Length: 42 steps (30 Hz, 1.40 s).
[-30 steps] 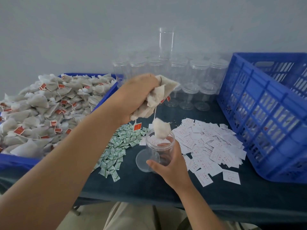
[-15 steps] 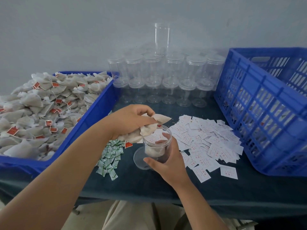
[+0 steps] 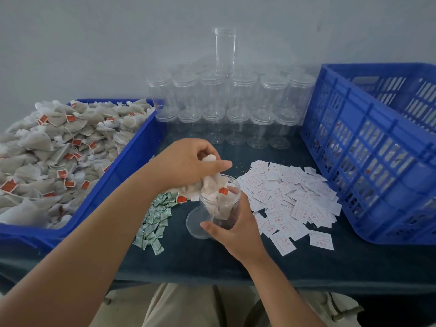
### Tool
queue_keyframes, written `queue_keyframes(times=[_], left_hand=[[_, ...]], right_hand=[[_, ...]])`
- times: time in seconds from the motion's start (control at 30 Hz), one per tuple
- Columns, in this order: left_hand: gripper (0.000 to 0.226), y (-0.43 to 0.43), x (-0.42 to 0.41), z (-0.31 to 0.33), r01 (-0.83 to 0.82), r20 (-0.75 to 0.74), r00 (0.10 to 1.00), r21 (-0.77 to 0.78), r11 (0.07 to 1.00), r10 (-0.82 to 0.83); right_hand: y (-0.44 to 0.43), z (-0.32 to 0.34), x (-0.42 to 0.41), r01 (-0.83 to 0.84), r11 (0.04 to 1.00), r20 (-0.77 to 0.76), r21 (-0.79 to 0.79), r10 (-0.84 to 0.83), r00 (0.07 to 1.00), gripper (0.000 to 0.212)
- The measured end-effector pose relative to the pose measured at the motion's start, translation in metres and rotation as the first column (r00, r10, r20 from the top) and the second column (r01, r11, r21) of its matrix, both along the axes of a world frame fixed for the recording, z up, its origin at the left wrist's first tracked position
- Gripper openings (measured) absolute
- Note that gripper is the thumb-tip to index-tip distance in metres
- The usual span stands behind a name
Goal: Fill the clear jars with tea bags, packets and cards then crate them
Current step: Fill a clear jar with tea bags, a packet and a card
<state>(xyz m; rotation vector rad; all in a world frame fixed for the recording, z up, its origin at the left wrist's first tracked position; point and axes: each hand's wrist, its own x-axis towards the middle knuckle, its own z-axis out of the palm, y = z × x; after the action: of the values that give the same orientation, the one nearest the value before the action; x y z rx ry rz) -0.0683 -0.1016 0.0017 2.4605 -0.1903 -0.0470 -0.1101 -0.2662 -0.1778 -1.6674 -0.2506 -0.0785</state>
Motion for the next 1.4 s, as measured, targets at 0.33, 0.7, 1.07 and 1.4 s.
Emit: queue_keyframes(times=[0.33,0.7,1.07,1.4], left_hand=[[0.021,-0.001,0.003,0.001,-0.027,0.038,0.999,-0.101,0.994,0.031],[0.015,-0.012,-0.003,-0.018,0.275,0.06,0.957,0.123,0.954,-0.284],[0.038,-0.002,-0.028,-0.025,0.353,-0.037,0.935,0.167,0.921,-0.352],[0.008,0.134,-0.005,-0.024,-0.445,0.293,0.85,-0.046,0.894,0.438]], right_hand=[[0.0,0.002,-0.001,0.025,0.998,0.023,-0.063,-0.023,0.999,0.09],[-0.005,0.009,-0.003,0.068,0.997,0.042,-0.032,-0.067,0.997,0.084],[0.0,0.006,-0.003,0.028,0.998,0.062,-0.05,-0.025,0.998,0.084],[0.0,0.002,-0.002,0.042,0.996,0.094,-0.074,-0.035,0.995,0.08]])
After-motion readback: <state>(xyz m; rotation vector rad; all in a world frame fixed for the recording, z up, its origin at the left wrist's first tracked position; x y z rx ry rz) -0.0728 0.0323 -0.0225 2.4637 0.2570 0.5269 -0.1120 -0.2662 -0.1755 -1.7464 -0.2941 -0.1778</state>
